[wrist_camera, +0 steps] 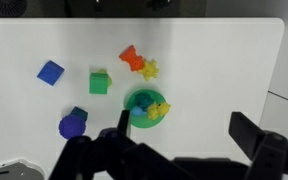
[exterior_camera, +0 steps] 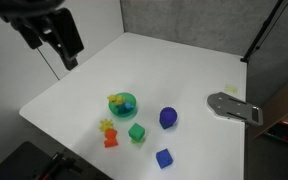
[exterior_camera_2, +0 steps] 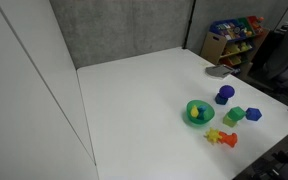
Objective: Put the dark green bowl on the dark blue block then place the ball on top of them
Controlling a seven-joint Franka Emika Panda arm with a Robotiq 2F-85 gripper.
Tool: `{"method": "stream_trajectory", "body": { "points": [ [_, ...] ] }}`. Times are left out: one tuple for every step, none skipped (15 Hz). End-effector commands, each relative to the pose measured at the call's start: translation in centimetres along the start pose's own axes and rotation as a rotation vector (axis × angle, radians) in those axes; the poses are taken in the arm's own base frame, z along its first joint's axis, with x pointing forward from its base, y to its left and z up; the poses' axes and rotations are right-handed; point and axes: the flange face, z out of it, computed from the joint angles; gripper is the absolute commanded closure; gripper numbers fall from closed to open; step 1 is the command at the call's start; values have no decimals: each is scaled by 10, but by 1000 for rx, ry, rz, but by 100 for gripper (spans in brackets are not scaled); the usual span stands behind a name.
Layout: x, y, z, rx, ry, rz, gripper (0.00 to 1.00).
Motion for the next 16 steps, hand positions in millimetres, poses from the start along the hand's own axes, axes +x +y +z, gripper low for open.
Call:
{"method": "stream_trajectory", "body": {
  "points": [
    [41, -10, 2, -19, 14, 28, 0],
    [48, -7, 6, -23, 20, 35, 0],
    [56, -3, 11, -29, 32, 43, 0],
    [62, 1, 16, -34, 40, 43, 0],
    [69, 5, 23, -43, 56, 46, 0],
    [76, 9, 32, -49, 61, 48, 0],
    [83, 12, 40, -58, 75, 51, 0],
    [90, 15, 49, -70, 86, 51, 0],
    [98, 19, 58, -82, 94, 56, 0],
    [106, 24, 67, -90, 94, 60, 0],
    [113, 29, 76, -93, 88, 66, 0],
    [120, 35, 88, -98, 78, 74, 0],
    [125, 42, 99, -109, 71, 80, 0],
    [130, 49, 110, -115, 66, 84, 0],
    [135, 57, 121, -120, 60, 92, 0],
    [140, 64, 131, -126, 52, 99, 0]
  ]
}}
